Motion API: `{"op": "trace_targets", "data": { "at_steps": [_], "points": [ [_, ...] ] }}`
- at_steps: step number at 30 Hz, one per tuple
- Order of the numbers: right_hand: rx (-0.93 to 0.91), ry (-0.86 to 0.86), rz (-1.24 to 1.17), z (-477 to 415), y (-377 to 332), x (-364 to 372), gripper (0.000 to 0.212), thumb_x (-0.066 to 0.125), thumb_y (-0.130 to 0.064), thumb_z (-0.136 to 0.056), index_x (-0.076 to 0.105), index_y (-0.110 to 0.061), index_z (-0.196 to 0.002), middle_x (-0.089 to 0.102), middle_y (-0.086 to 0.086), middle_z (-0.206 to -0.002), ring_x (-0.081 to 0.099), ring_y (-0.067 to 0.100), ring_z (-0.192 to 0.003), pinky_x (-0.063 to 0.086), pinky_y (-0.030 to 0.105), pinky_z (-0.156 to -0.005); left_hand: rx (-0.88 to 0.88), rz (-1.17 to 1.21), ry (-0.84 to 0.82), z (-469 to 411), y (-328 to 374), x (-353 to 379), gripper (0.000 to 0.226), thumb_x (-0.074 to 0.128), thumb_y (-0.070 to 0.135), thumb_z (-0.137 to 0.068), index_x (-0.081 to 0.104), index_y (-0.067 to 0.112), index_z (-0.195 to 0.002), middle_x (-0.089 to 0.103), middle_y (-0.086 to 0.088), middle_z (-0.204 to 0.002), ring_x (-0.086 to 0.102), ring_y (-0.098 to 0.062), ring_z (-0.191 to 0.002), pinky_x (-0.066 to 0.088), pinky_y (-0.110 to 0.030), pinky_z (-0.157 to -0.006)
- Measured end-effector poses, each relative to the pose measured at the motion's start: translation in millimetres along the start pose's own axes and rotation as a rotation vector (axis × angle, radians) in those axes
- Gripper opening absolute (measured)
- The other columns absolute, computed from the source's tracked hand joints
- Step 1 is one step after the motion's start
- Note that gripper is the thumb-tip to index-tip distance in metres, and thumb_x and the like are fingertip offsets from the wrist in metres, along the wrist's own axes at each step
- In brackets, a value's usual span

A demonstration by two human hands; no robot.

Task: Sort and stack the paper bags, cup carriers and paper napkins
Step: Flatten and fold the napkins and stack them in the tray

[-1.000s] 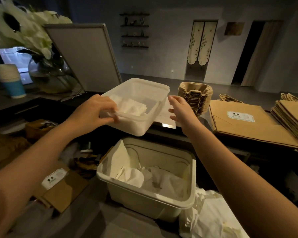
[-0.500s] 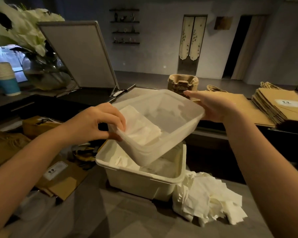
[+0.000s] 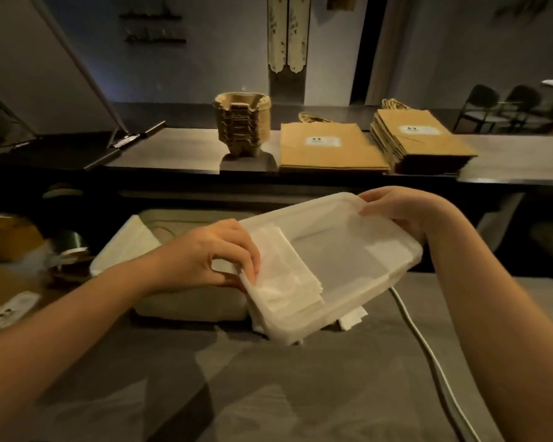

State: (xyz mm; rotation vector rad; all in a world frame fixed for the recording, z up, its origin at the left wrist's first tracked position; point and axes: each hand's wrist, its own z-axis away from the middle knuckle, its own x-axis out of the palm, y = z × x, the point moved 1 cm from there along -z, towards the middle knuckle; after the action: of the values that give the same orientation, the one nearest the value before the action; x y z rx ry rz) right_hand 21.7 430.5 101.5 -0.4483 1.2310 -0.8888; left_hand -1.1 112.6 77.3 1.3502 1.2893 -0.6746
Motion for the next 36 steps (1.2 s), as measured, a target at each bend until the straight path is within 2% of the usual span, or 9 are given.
{"op": "trace_targets", "data": {
  "at_steps": [6,9,12,15,19,22,27,32,36],
  "points": [
    [0.129,-0.072,0.063,17,73,12,0.039,0.052,-0.008,-0.092,0.053,-0.028,-0.125,0.062,0.004,-0.112,0.061,0.023,-0.102,0.053,0.043,-0.089,0.099,-0.050,-0.135,-14,9,67,0.010,0.060,0.027,-0.078,0.065,0.031,-0.085,0.057,0.018,-0.105,0.047,-0.002,-0.103,0.038,-0.008,-0.092],
    [0.179,-0.112,0.061,23,102,31,0.041,0.048,-0.007,-0.091,0.051,-0.030,-0.125,0.060,0.001,-0.106,0.059,0.020,-0.098,0.052,0.034,-0.076,0.039,-0.044,-0.199,-5,-5,97,0.026,0.075,0.007,-0.071,0.067,0.028,-0.083,0.059,0.018,-0.105,0.047,0.002,-0.102,0.043,-0.009,-0.084],
    [0.244,-0.133,0.021,21,127,57,0.048,0.045,-0.006,-0.089,0.044,-0.024,-0.134,0.058,0.002,-0.103,0.059,0.018,-0.090,0.051,0.030,-0.066,0.013,-0.041,-0.216,10,-18,118,0.037,0.076,-0.002,-0.065,0.064,0.028,-0.082,0.058,0.021,-0.104,0.049,0.003,-0.100,0.043,-0.016,-0.082],
    [0.306,-0.183,-0.039,19,140,86,0.048,0.044,-0.006,-0.089,0.043,-0.021,-0.134,0.058,0.004,-0.107,0.060,0.017,-0.086,0.049,0.027,-0.060,0.018,-0.127,-0.206,30,-24,132,0.039,0.082,-0.001,-0.058,0.066,0.027,-0.080,0.064,0.013,-0.101,0.051,-0.002,-0.100,0.043,-0.011,-0.077],
    [0.333,-0.278,-0.121,17,144,129,0.038,0.044,-0.004,-0.090,0.048,-0.025,-0.121,0.059,0.004,-0.102,0.059,0.017,-0.080,0.050,0.026,-0.059,-0.008,-0.198,-0.230,68,-35,142,0.038,0.087,0.005,-0.054,0.067,0.028,-0.076,0.067,0.011,-0.097,0.053,-0.005,-0.098,0.052,-0.023,-0.070],
    [0.332,-0.330,-0.237,14,139,159,0.041,0.046,-0.001,-0.091,0.047,-0.027,-0.123,0.057,0.007,-0.107,0.060,0.019,-0.080,0.054,0.028,-0.057,-0.056,-0.222,-0.236,95,-49,140,0.039,0.087,0.004,-0.056,0.065,0.028,-0.078,0.065,0.009,-0.099,0.055,-0.008,-0.096,0.054,-0.028,-0.064],
    [0.388,-0.449,-0.413,8,126,202,0.054,0.047,0.005,-0.090,0.038,-0.020,-0.137,0.052,0.011,-0.125,0.065,0.026,-0.080,0.059,0.034,-0.063,-0.126,-0.305,-0.342,130,-68,134,0.042,0.088,0.005,-0.046,0.065,0.030,-0.071,0.066,0.011,-0.096,0.059,-0.004,-0.090,0.049,-0.022,-0.064],
    [0.412,-0.544,-0.518,3,113,242,0.058,0.053,0.002,-0.089,0.034,-0.020,-0.139,0.057,0.011,-0.109,0.066,0.025,-0.084,0.058,0.038,-0.071,-0.184,-0.365,-0.397,163,-84,127,0.046,0.091,0.010,-0.038,0.062,0.032,-0.066,0.066,0.013,-0.094,0.062,-0.005,-0.085,0.039,-0.018,-0.069],
    [0.365,-0.531,-0.575,-6,95,261,0.047,0.053,0.003,-0.089,0.042,-0.017,-0.130,0.059,0.012,-0.111,0.065,0.022,-0.079,0.059,0.035,-0.064,-0.227,-0.436,-0.446,180,-97,119,0.046,0.093,0.016,-0.033,0.064,0.034,-0.064,0.068,0.014,-0.092,0.064,-0.004,-0.083,0.050,-0.020,-0.066]
  ]
}}
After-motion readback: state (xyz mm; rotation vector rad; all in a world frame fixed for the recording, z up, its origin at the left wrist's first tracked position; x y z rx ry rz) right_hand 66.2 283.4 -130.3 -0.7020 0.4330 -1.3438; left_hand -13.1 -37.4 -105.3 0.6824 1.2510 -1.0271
